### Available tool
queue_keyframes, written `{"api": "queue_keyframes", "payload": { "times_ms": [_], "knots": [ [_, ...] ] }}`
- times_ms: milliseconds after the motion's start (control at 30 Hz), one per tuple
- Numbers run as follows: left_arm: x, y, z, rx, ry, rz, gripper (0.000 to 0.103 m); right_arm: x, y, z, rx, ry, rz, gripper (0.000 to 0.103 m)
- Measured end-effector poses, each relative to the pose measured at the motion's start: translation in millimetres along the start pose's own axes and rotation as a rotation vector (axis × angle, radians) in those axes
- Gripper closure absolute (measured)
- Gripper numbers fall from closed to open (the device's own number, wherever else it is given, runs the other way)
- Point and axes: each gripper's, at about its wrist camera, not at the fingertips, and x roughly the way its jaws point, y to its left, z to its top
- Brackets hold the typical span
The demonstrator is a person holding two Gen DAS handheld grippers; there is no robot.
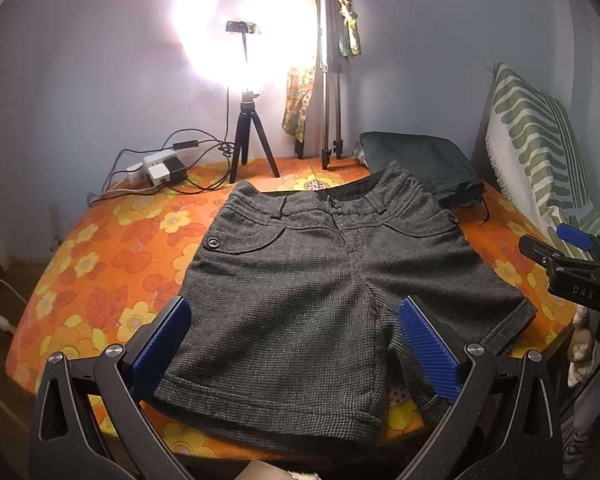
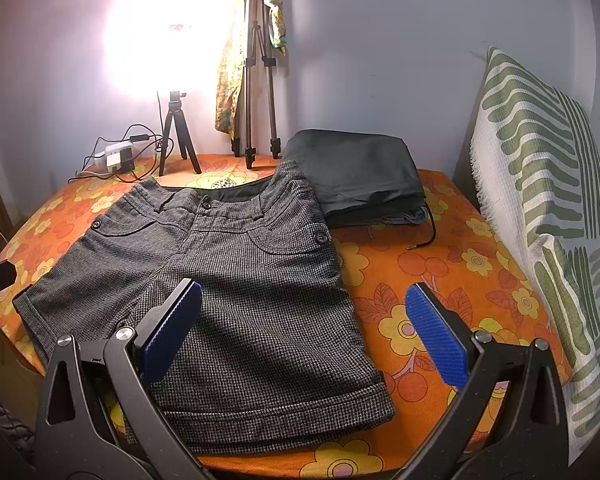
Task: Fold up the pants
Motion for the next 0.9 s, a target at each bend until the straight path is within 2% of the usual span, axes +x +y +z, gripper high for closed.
{"api": "queue_keyframes", "payload": {
  "times_ms": [600,767,900],
  "knots": [
    [3,-11,-8,0.038,-0.013,-0.022,0.0,-1,0,0,-0.003,0.0,0.0,0.0],
    [6,-20,-12,0.06,0.002,-0.054,0.005,-1,0,0,-0.003,-0.001,0.002,0.0],
    [10,-29,-14,0.081,0.021,-0.086,0.014,-2,-5,2,0.025,0.0,0.021,0.0]
  ]
}}
